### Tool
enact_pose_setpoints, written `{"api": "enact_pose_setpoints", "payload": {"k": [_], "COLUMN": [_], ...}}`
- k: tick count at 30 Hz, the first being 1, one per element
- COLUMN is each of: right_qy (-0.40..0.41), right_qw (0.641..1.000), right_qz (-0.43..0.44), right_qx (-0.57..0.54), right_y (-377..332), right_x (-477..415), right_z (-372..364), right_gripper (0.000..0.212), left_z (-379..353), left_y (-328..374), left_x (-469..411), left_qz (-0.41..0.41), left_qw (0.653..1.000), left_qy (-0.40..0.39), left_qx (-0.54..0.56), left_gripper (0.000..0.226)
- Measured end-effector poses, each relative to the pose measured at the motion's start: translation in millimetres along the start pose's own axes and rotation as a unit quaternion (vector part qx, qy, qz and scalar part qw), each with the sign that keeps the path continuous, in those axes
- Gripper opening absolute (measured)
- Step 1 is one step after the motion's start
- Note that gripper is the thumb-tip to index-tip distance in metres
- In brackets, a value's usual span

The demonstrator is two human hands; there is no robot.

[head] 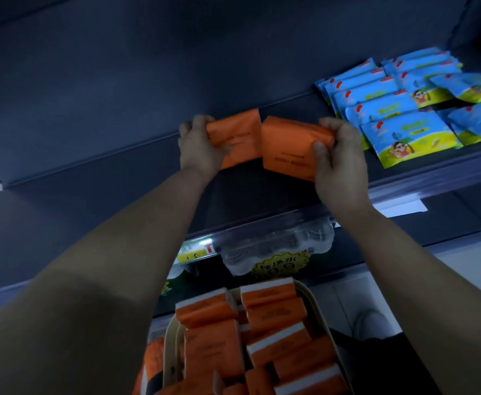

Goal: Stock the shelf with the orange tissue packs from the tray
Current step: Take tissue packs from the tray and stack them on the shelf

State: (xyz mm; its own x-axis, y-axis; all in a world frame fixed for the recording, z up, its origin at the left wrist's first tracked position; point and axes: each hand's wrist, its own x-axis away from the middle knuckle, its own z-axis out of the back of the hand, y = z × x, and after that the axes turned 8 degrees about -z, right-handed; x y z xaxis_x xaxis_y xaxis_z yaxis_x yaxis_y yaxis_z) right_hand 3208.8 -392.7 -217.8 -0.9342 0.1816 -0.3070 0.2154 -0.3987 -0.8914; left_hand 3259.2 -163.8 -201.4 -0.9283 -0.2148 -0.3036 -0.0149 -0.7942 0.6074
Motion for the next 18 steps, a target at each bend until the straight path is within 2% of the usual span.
{"api": "enact_pose_setpoints", "payload": {"k": [3, 9, 14, 18], "right_qy": [-0.010, -0.019, -0.024, -0.024], "right_qw": [0.999, 0.999, 0.999, 0.999], "right_qz": [0.020, 0.018, 0.027, 0.035], "right_qx": [0.023, 0.021, 0.026, 0.034], "right_y": [2, 16, 24, 23], "right_x": [-4, -16, -28, -37], "right_z": [-1, -1, -2, -7], "right_gripper": [0.033, 0.034, 0.035, 0.039], "left_z": [-8, -19, -26, -34], "left_y": [7, 12, 11, 12], "left_x": [-11, -41, -63, -79], "left_qz": [-0.025, 0.000, -0.012, -0.021], "left_qw": [0.999, 0.998, 0.996, 0.995], "left_qy": [0.046, 0.057, 0.081, 0.094], "left_qx": [0.006, 0.022, 0.019, -0.021], "left_gripper": [0.041, 0.036, 0.031, 0.033]}}
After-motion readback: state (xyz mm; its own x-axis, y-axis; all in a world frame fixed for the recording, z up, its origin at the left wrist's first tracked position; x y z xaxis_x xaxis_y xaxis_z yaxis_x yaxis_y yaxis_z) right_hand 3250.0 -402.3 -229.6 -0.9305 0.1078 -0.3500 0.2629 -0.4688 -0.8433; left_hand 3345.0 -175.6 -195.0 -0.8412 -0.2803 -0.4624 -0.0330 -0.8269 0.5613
